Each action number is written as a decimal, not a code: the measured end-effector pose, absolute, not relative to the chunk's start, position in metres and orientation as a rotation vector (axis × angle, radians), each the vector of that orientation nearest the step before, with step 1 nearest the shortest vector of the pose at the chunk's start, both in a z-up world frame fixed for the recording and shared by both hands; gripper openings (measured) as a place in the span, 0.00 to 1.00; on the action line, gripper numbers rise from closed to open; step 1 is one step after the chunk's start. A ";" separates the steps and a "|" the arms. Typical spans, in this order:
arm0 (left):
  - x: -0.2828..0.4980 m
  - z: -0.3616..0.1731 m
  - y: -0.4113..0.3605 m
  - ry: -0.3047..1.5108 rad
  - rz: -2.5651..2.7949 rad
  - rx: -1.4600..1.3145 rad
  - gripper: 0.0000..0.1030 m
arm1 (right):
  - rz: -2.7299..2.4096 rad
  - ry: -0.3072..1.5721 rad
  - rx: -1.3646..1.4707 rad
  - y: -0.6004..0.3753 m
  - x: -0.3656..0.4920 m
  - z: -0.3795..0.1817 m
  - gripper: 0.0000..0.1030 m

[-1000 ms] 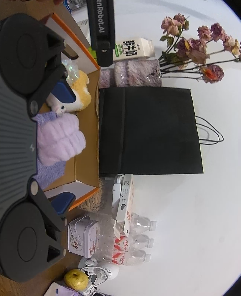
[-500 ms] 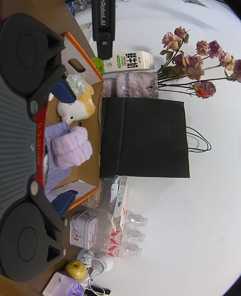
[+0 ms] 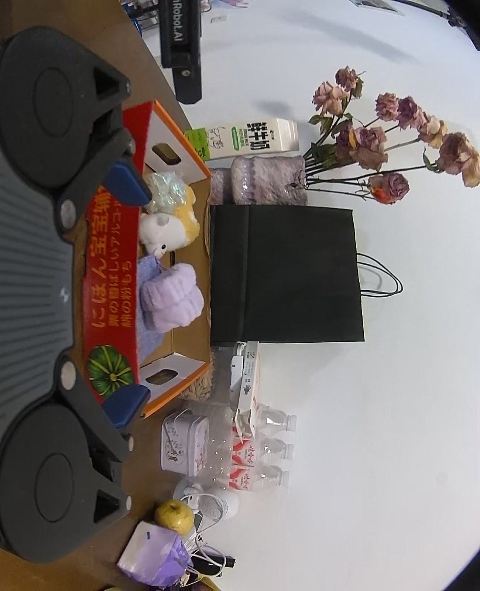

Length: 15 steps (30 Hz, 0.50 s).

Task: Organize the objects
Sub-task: 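Withdraw both open tools from the box toward the red rose and cable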

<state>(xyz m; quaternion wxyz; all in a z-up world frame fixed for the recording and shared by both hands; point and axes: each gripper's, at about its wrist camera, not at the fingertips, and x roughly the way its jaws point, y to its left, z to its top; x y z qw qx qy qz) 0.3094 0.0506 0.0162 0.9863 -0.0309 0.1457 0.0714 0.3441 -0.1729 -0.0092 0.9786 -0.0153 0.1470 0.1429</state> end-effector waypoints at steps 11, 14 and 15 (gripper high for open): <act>0.265 0.004 0.058 0.299 0.138 -0.057 1.00 | 0.289 0.310 -0.043 -0.176 0.303 -0.018 1.00; 0.257 -0.002 0.062 0.320 0.136 -0.067 1.00 | 0.290 0.315 -0.040 -0.177 0.293 -0.021 1.00; 0.254 -0.004 0.064 0.325 0.135 -0.072 1.00 | 0.291 0.318 -0.040 -0.177 0.291 -0.022 1.00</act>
